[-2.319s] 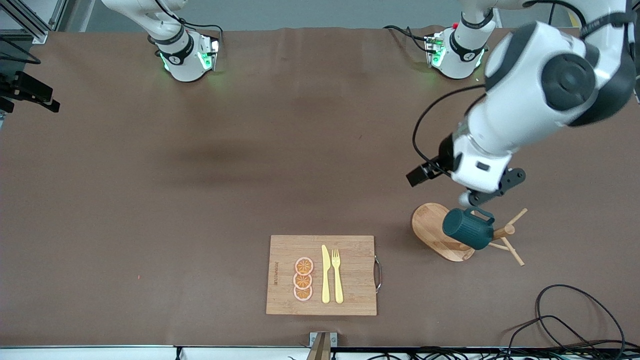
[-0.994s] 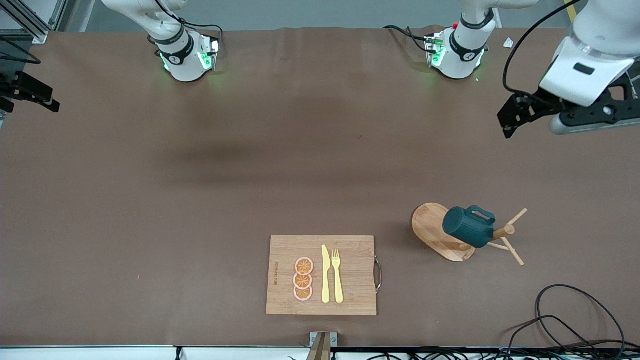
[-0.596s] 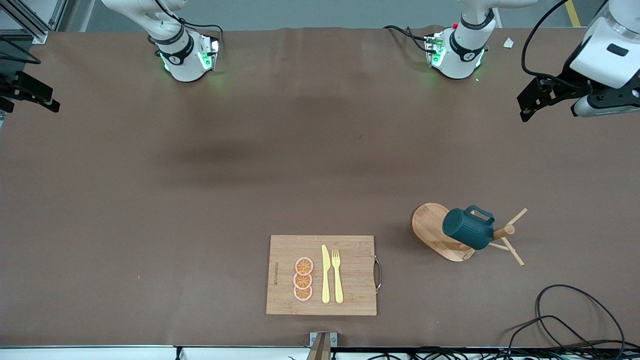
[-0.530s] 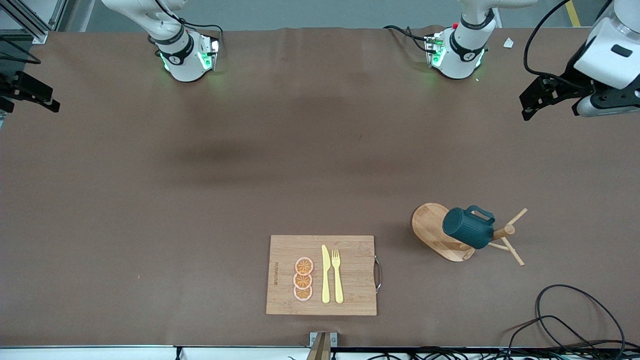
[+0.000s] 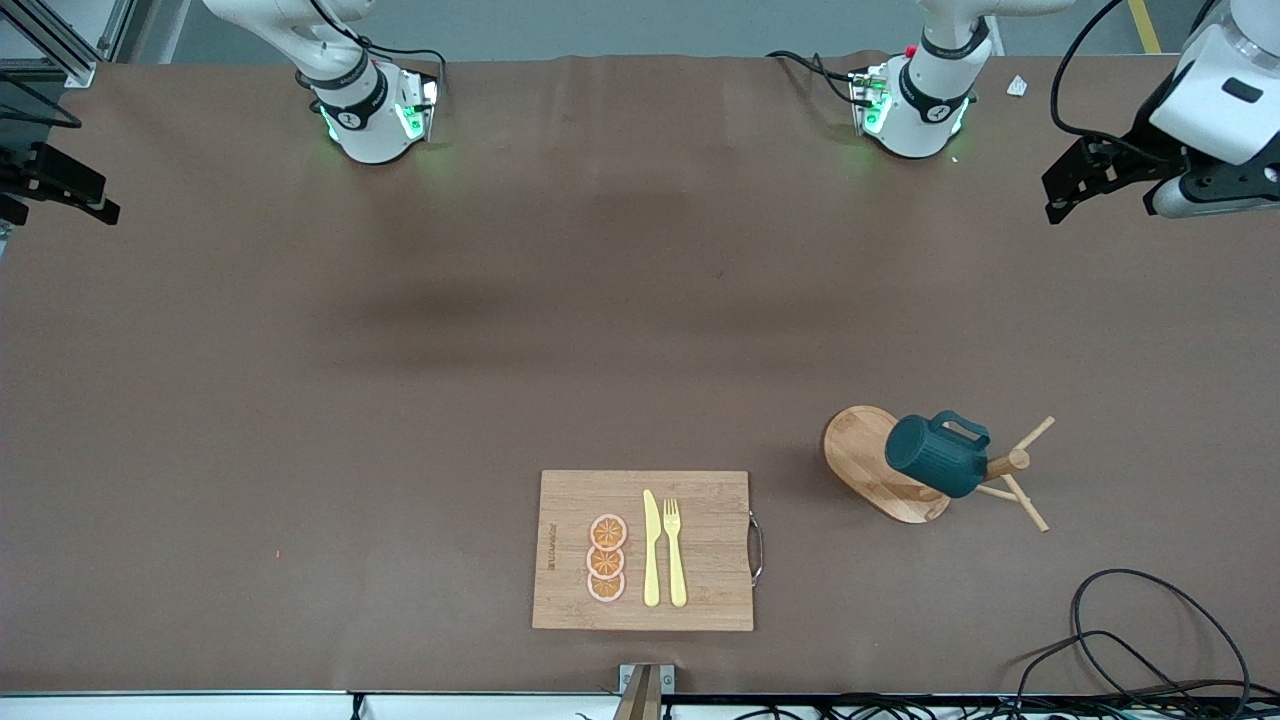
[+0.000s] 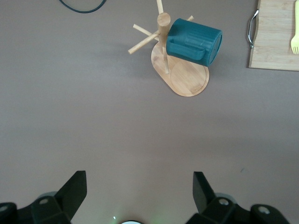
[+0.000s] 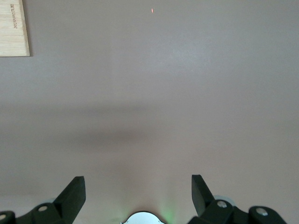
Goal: Pass cup and hang on rack
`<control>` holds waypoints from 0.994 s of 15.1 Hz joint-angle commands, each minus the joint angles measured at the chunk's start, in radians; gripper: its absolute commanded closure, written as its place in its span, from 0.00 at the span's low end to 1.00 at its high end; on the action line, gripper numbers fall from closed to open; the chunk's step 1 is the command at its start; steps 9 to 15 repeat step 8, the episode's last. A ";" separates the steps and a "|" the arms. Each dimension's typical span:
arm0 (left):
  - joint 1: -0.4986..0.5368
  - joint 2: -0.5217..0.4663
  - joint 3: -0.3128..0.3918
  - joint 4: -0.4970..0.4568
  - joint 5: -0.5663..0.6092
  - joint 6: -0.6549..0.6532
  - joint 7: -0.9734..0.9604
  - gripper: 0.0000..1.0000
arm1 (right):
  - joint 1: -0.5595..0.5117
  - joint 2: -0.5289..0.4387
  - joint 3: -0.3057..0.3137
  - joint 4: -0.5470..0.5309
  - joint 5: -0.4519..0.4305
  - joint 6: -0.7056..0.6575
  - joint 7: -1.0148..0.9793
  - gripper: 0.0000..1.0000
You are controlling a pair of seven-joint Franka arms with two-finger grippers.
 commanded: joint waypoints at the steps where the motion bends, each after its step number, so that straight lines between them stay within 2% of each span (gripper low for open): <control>1: 0.050 -0.016 -0.009 -0.020 -0.029 0.007 0.049 0.00 | -0.007 -0.026 0.005 -0.019 -0.001 -0.002 -0.010 0.00; 4: 0.086 0.003 -0.014 -0.004 -0.035 0.007 0.049 0.00 | -0.007 -0.026 0.005 -0.019 -0.001 -0.002 -0.010 0.00; 15: 0.086 -0.002 -0.014 -0.004 -0.038 0.005 0.051 0.00 | -0.007 -0.026 0.005 -0.019 -0.001 -0.002 -0.010 0.00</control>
